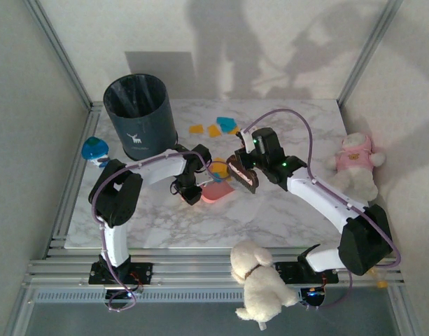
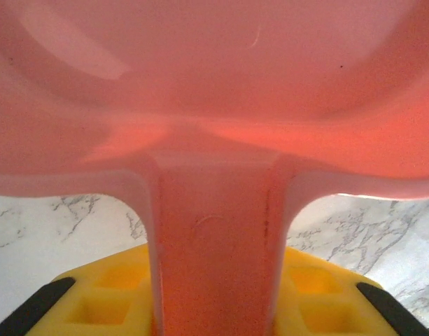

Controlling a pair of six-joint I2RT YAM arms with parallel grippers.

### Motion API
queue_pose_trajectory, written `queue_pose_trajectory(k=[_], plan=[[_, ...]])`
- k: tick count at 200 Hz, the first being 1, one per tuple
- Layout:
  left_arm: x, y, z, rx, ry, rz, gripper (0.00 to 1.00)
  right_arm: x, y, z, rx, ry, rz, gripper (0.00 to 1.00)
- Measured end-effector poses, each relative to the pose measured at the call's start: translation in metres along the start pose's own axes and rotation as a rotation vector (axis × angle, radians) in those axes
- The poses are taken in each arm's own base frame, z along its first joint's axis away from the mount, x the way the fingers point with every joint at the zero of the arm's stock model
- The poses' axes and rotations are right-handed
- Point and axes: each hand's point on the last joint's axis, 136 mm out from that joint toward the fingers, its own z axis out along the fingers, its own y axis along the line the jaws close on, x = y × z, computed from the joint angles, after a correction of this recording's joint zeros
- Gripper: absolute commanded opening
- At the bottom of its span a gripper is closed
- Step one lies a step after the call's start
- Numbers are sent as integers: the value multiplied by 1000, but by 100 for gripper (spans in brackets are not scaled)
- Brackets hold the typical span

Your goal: Sweep away the paper scraps from the table

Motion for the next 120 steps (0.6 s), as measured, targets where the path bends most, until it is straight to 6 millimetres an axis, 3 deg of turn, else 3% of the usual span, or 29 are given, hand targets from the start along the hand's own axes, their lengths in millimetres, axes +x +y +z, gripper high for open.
queue_pose_trajectory(k=[44, 75, 120], plan=[[3, 0, -7, -11, -23, -7, 0, -23, -8, 8, 41, -52, 17, 0], [8, 0, -9, -12, -26, -22, 0, -41, -21, 31, 78, -83, 32, 0], [13, 1, -4, -10, -15, -37, 0, -49, -37, 66, 103, -87, 17, 0]])
